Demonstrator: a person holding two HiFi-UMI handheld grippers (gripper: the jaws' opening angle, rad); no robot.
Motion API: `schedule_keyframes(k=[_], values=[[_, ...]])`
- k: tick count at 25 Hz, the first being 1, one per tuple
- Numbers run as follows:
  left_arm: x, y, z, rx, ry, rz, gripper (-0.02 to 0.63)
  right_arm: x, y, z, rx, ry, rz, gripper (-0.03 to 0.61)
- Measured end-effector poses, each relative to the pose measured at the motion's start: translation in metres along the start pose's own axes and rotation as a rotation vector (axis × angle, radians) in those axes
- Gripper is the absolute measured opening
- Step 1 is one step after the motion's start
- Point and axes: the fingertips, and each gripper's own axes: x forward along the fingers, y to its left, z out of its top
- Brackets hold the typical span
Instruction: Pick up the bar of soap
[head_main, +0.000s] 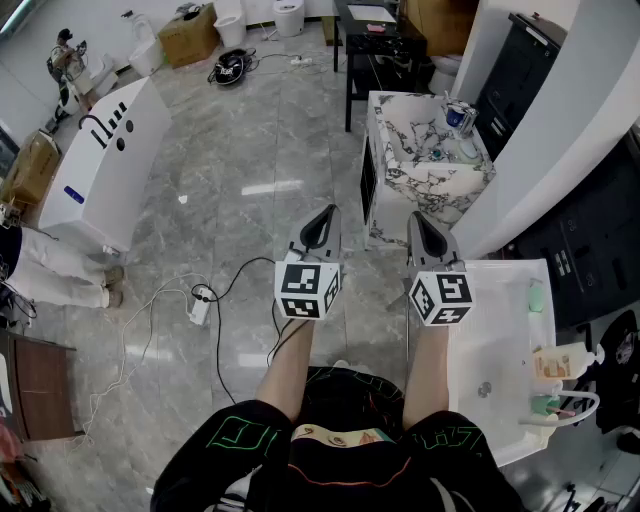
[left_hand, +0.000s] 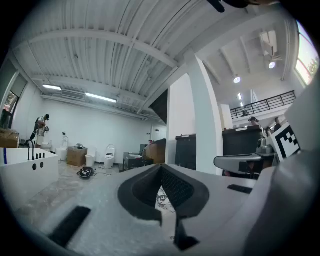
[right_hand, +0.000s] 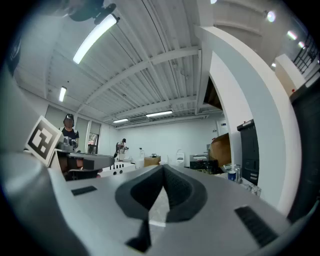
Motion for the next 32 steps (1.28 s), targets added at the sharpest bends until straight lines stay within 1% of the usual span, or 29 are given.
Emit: schedule_keyframes(k=[3,7,9,18,23,26,28,32], values=[[0.002,-0.002,0.002,0.001,-0.002,0.001,0.008,0.001,-0.002,0.003,-0.012,-0.003,0.01,0.005],[0.002,0.0,0.005,-0.006,-0.005,0.003,0.008,0.002,-0.012,0.011,0.021,-0.03,-0.028,0.005],[0.003,0.003,0.01,-0.008,-0.013,0.007,0.009,0.004,-0.015,0.016,0.012,-0.029,-0.039,0.005],[0.0,0.028,0.028,-0.013,-0.069,0.042,0.008,0.023,-0.009,0.033,-0.011,-0.054,-0.016,0.005],[0.007,0.053,0.028,-0.035,-0.084,0.073,0.009,0.045,-0.008,0.034,-0.015,-0.057,-0.001,0.005],[0.022,0.066,0.019,-0.059,-0.082,0.077,0.009,0.059,-0.012,0.027,-0.026,-0.044,-0.002,0.005],[0.042,0.071,0.015,-0.072,-0.083,0.065,0.008,0.073,-0.021,0.025,-0.041,-0.038,-0.009,0.005],[0.097,0.066,0.006,-0.077,-0.073,-0.003,0.008,0.1,-0.061,0.021,-0.027,-0.034,-0.068,0.005]])
